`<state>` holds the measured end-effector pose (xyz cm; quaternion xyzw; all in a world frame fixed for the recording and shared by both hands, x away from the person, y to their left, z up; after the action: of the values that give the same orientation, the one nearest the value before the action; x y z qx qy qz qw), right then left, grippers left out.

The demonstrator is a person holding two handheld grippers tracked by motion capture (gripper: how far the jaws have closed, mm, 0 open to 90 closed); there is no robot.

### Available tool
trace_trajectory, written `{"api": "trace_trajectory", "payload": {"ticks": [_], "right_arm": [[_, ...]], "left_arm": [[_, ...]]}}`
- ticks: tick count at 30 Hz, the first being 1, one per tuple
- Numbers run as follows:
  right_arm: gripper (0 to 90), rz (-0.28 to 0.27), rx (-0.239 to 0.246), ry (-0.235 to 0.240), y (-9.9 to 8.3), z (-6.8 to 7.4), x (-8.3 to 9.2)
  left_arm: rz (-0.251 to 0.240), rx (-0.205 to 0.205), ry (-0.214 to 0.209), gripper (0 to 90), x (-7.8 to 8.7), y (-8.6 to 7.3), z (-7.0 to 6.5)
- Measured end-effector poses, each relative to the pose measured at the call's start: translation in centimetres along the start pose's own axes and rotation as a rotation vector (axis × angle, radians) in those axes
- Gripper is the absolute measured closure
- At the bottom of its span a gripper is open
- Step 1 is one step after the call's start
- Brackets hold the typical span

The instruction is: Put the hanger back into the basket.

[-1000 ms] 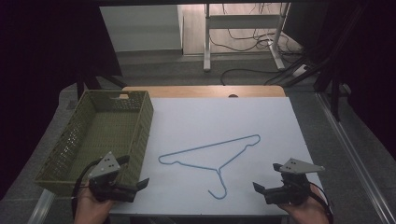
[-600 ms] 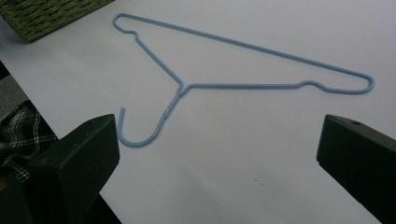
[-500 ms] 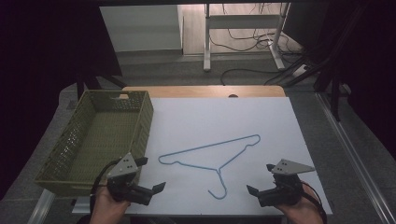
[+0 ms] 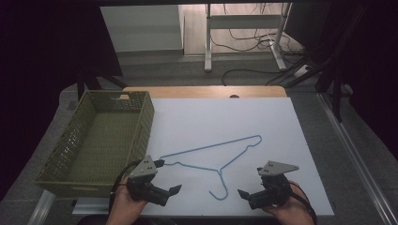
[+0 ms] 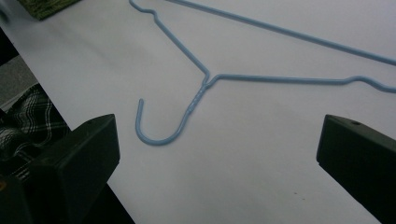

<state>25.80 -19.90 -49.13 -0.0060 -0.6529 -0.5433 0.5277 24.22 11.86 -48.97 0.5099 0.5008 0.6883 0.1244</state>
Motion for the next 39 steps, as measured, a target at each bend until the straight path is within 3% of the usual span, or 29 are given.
{"api": "trace_trajectory", "payload": {"ticks": [11, 14, 19, 22, 31, 39], "right_arm": [[9.3, 0.062, 0.052, 0.022, 0.0, 1.6, -2.2], [12.7, 0.063, 0.062, 0.037, 0.1, 2.1, -2.7], [19.8, 0.061, 0.07, 0.076, 0.3, 3.1, -3.4], [26.7, 0.069, 0.086, 0.072, 0.3, 3.6, -4.0], [55.4, 0.135, 0.107, 0.118, -0.2, 4.6, -5.8], [71.2, 0.189, 0.139, 0.147, -0.8, 5.4, -7.7]], "left_arm": [[0.057, 0.015, -0.042, 1.3, -2.4, -0.6, 0.5], [0.054, 0.028, -0.053, 1.4, -2.8, -0.7, 0.7], [0.039, 0.015, -0.052, 0.7, -3.5, -0.9, 1.2], [0.053, 0.008, -0.053, 0.2, -4.0, -1.0, 1.3], [0.066, -0.016, -0.07, 0.0, -5.2, -1.0, 1.6], [0.057, -0.024, -0.093, 0.0, -5.8, -0.8, 1.7]]}}
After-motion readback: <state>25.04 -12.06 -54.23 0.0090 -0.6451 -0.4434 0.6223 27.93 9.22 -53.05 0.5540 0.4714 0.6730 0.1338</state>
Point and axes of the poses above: each handheld gripper's, and its own axes: x roughly backward along the jaws, y roughly out of its top, z roughly to its left, the point moved 5 cm from there along -x, roughly forward along the jaws, and after that the axes turned 7 degrees about -x, right-handed, at the moved point
